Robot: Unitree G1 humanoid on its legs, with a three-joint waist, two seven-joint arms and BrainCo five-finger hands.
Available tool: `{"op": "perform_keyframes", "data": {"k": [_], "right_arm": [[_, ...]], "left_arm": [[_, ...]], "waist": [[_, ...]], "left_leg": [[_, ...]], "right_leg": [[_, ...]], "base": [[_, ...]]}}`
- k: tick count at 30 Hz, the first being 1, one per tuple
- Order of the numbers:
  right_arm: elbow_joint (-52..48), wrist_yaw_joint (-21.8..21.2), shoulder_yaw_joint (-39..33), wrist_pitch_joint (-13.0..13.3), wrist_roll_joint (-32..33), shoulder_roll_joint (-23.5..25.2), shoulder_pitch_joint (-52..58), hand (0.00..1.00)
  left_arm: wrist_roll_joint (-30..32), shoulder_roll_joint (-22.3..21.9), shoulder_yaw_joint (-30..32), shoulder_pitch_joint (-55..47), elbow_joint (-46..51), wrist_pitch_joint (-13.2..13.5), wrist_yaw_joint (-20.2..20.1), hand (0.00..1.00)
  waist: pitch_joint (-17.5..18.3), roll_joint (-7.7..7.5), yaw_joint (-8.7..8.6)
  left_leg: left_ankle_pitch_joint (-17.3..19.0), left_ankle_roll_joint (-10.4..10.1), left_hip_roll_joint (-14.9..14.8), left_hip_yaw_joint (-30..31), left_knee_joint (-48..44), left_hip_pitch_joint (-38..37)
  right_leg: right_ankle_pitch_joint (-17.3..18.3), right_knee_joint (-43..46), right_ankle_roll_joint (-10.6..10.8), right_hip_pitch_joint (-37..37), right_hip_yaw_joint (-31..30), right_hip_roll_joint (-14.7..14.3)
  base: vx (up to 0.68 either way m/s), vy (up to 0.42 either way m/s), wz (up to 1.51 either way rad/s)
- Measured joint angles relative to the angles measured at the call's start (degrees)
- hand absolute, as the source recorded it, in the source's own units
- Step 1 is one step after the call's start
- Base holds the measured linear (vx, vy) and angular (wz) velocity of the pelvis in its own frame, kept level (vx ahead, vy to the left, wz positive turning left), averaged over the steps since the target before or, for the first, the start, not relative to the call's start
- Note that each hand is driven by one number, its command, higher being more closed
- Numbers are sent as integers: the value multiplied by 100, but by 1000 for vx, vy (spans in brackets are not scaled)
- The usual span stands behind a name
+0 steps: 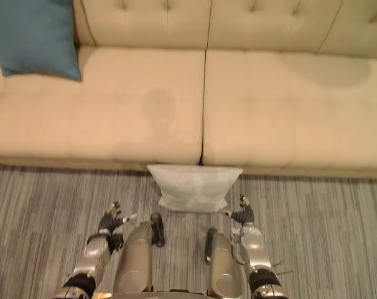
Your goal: Pick up cushions and gather them together orderly.
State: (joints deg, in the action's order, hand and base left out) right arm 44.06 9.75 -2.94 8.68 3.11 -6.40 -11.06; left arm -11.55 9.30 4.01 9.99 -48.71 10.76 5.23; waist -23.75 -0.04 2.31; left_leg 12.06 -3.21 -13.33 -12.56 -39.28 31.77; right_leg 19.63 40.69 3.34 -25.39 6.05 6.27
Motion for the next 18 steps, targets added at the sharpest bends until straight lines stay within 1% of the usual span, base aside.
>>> {"op": "perform_keyframes", "data": {"k": [2,3,4,5,6,7,8,9,11,15,18], "right_arm": [[11,92,9,-1,199,-68,-458,0],[14,166,2,-1,244,-116,-689,0],[14,222,7,-3,331,-189,-940,0],[14,316,4,-1,373,-270,-1342,0],[14,372,7,-1,385,-322,-1574,0],[18,457,4,-1,418,-416,-1929,0],[23,550,8,-1,433,-510,-2377,0],[38,583,14,-1,452,-542,-2536,0],[165,781,53,0,588,-613,-3203,0],[259,1015,125,0,599,-634,-3828,0],[301,1162,194,0,715,-603,-4218,0]], "left_arm": [[-212,84,84,418,2,63,95,0],[-272,105,140,651,1,85,139,0],[-326,109,229,886,-3,89,147,0],[-396,119,397,1258,-2,99,212,0],[-422,125,463,1470,-5,99,260,0],[-465,142,528,1827,-7,101,302,0],[-512,162,550,2225,-6,101,384,0],[-548,170,553,2375,-9,99,400,0],[-697,173,536,2907,0,100,529,0],[-821,174,506,3486,161,137,662,0],[-929,177,319,3972,229,192,761,0]], "waist": [[-165,2,-20],[-305,5,-19],[-413,14,-25],[-530,2,-27],[-613,1,-28],[-748,9,-32],[-785,5,-39],[-815,-9,-36],[-822,-14,-46],[-821,-13,-115],[-820,-13,-144]], "left_leg": [[102,93,-98,26,-469,697],[131,137,-163,38,-633,946],[143,161,-173,52,-822,1257],[159,187,-203,75,-1115,1761],[172,209,-216,91,-1257,2011],[206,265,-249,92,-1483,2418],[214,300,-268,117,-1747,2965],[216,312,-269,125,-1858,3155],[248,369,-282,154,-2263,3820],[203,443,-275,171,-2477,4319],[181,464,-270,161,-2508,4659]], "right_leg": [[74,499,-12,-739,-88,0],[93,695,-10,-1020,-139,-3],[112,911,-9,-1351,-179,-5],[149,1235,14,-1876,-255,-11],[166,1389,15,-2141,-290,-13],[191,1642,21,-2568,-322,-9],[196,1945,25,-3138,-375,-4],[200,2066,32,-3344,-410,-4],[267,2548,97,-4044,-518,25],[270,2838,102,-4567,-562,64],[236,2917,153,-4940,-602,66]], "base": [[-174,23,-18],[-160,13,-20],[-161,-6,-16],[-169,0,-12],[-186,-1,-12],[-175,-4,-10],[-132,-11,-10],[-113,-8,-9],[-90,-12,0],[-107,-25,5],[-114,-26,-1]]}}
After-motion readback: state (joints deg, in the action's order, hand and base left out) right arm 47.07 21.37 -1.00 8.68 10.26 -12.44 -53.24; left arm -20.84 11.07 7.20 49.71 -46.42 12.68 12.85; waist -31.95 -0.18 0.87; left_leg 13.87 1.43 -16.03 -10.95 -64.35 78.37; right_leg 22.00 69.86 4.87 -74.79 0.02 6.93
